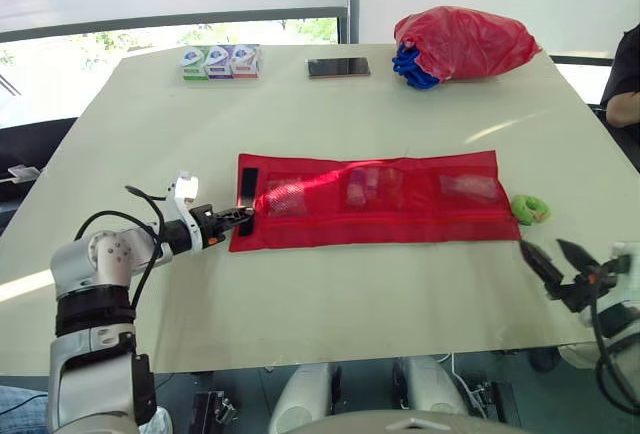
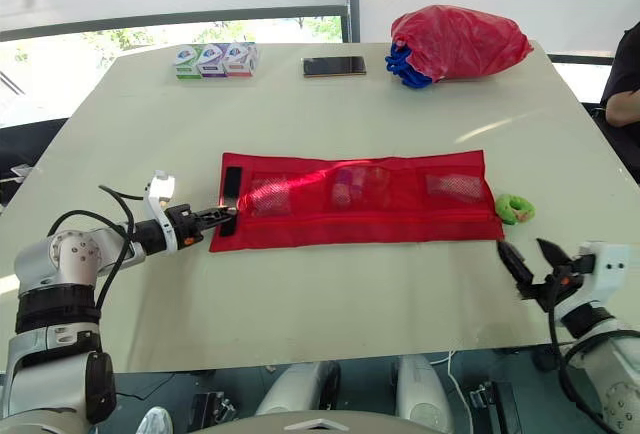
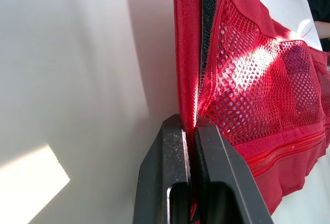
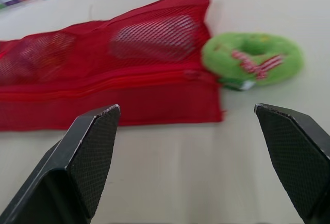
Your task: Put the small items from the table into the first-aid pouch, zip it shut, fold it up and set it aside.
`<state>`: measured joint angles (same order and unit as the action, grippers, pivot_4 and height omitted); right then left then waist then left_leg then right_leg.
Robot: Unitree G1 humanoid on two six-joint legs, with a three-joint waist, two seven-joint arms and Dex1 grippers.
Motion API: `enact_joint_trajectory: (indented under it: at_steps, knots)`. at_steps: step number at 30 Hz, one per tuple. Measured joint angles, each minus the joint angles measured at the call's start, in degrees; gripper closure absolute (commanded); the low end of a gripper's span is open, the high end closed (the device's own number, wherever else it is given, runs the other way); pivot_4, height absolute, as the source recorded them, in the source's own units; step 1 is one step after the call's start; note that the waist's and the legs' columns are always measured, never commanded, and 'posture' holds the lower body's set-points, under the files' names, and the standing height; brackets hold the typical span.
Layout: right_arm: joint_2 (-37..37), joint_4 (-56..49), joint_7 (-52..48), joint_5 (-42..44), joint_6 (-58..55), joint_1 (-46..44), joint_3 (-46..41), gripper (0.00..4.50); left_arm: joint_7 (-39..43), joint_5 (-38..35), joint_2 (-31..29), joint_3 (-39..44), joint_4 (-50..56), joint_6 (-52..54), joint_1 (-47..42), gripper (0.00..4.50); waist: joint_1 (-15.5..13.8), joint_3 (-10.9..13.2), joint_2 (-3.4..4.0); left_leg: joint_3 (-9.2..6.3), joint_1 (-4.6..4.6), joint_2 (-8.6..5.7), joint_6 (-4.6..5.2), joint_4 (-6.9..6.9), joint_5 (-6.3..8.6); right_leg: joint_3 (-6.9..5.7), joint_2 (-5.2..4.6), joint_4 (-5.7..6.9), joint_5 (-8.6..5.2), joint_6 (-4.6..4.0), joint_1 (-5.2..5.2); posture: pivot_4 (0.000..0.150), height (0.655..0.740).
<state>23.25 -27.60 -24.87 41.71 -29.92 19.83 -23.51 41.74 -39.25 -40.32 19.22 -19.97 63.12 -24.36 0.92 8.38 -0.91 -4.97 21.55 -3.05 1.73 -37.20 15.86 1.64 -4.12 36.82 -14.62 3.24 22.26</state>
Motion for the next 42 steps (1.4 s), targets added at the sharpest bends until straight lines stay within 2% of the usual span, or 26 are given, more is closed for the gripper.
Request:
enact_joint_trajectory:
  at_steps: [3, 5, 6, 7, 9, 11, 13, 15, 17, 24, 31, 34, 37, 42]
  knots:
    - [-1.0, -0.1, 1.1, -1.0, 0.0, -0.1, 1.5, 0.0, 2.9, 2.4, -2.1, -1.9, -0.3, -4.4, 0.5, 3.54, -0.1, 0.0, -0.02, 0.01, 0.09, -0.02, -0.01, 0.0, 0.0, 0.01, -0.03, -0.01, 0.01, -0.01, 0.08, 0.15, 0.74]
    - [-1.2, -0.2, 1.8, -1.1, 0.0, -0.2, 2.3, 0.0, 6.4, 4.6, -4.4, -4.0, -0.3, -8.8, 1.0, 2.51, -0.2, 0.0, -0.04, 0.02, 0.15, -0.02, -0.02, 0.0, -0.01, 0.02, -0.04, -0.02, 0.04, -0.06, 0.16, 0.15, 0.74]
    - [-1.3, -0.3, 1.9, -1.1, 0.0, -0.3, 2.4, 0.0, 7.7, 5.6, -5.3, -5.0, -0.3, -10.6, 1.2, 2.3, -0.2, 0.0, -0.05, 0.02, 0.16, -0.01, -0.02, 0.0, -0.01, 0.02, -0.04, -0.02, 0.04, -0.07, 0.17, 0.15, 0.74]
    - [-1.4, -0.6, 2.1, -1.1, 0.0, -0.3, 2.5, 0.0, 9.8, 7.5, -6.7, -6.7, -0.5, -13.8, 1.5, 1.8, -0.2, 0.0, -0.04, 0.02, 0.17, -0.01, -0.03, 0.0, -0.01, 0.02, -0.04, -0.02, 0.04, -0.07, 0.18, 0.15, 0.74]
    - [-1.6, -1.0, 2.8, -1.1, -0.1, -0.5, 2.8, 0.0, 14.5, 12.5, -9.8, -10.4, -3.4, -23.5, 0.6, 1.16, -0.3, 0.0, -0.06, 0.02, 0.18, 0.0, -0.05, 0.02, -0.02, 0.0, -0.04, -0.03, 0.06, -0.11, 0.19, 0.15, 0.74]
    - [-1.7, -1.2, 3.1, -1.1, -0.2, -0.5, 3.4, 0.0, 18.8, 16.9, -12.2, -12.3, -7.7, -33.1, -2.3, 0.1, -0.4, 0.0, -0.15, 0.0, 0.26, 0.01, -0.06, 0.02, -0.03, -0.04, -0.03, -0.05, 0.08, -0.15, 0.25, 0.15, 0.74]
    - [-1.7, -1.2, 3.3, -1.2, -0.5, -0.9, 4.0, 0.0, 22.6, 18.0, -13.2, -12.6, -8.6, -38.5, -4.5, 0.04, -0.7, 0.0, -0.18, 0.0, 0.34, -0.02, -0.05, 0.0, -0.03, -0.07, -0.08, -0.09, 0.09, -0.15, 0.28, 0.15, 0.74]
    - [-1.8, -1.2, 4.0, -1.9, -0.7, -1.9, 5.4, 0.0, 30.2, 17.7, -13.4, -13.0, -7.3, -44.0, -8.2, 0.04, -1.1, 0.0, -0.19, 0.01, 0.38, -0.08, -0.04, -0.03, -0.03, -0.07, -0.14, -0.1, 0.1, -0.14, 0.28, 0.15, 0.74]
    - [-1.7, -1.1, 4.1, -2.5, -1.0, -2.2, 5.8, 0.0, 34.4, 17.6, -13.4, -13.3, -5.8, -46.1, -10.0, 0.04, -1.1, 0.0, -0.2, 0.02, 0.4, -0.08, -0.03, -0.03, -0.03, -0.07, -0.12, -0.1, 0.1, -0.14, 0.3, 0.15, 0.74]
    - [-1.5, 0.7, 4.4, -4.6, -1.2, -3.3, 6.9, 0.0, 46.3, 14.2, -13.9, -15.6, 2.1, -45.0, -16.5, 0.04, -0.3, 0.0, -0.22, 0.03, 0.35, -0.01, 0.08, -0.08, 0.01, -0.34, 0.11, -0.02, 0.09, -0.12, 0.29, 0.15, 0.74]
    - [-1.1, 2.6, 6.8, -6.5, -3.4, -5.5, 6.9, 0.0, 47.5, 2.5, -10.6, -16.6, 18.3, -35.4, -18.0, 0.04, -0.1, 0.1, -0.22, 0.06, 0.36, -0.02, 0.0, -0.14, -0.04, -0.31, 0.27, 0.0, 0.09, -0.11, 0.26, 0.15, 0.74]
    - [-1.4, 3.2, 8.3, -4.7, -5.9, -7.7, 6.1, 0.0, 47.5, -1.5, -10.5, -16.9, 23.5, -32.0, -17.8, 0.04, 0.1, 0.1, -0.22, 0.11, 0.27, 0.02, 0.01, -0.15, -0.04, -0.25, 0.35, 0.03, 0.1, -0.11, 0.2, 0.15, 0.74]
    - [-1.8, 4.6, 10.5, -0.4, -11.2, -11.8, 3.9, 0.0, 47.4, -3.6, -10.0, -17.2, 26.9, -30.8, -16.4, 0.04, 0.0, 0.1, -0.2, 0.12, 0.26, 0.06, 0.01, -0.15, -0.04, -0.23, 0.42, 0.03, 0.09, -0.12, 0.19, 0.15, 0.74]
    - [-1.4, 6.5, 12.7, 1.0, -15.7, -16.5, 3.7, 0.0, 47.3, -3.8, -9.5, -17.5, 27.9, -30.4, -16.0, 0.04, 0.1, 0.0, -0.27, 0.13, 0.23, 0.07, 0.0, -0.15, -0.04, -0.22, 0.46, 0.02, 0.09, -0.12, 0.19, 0.15, 0.74]
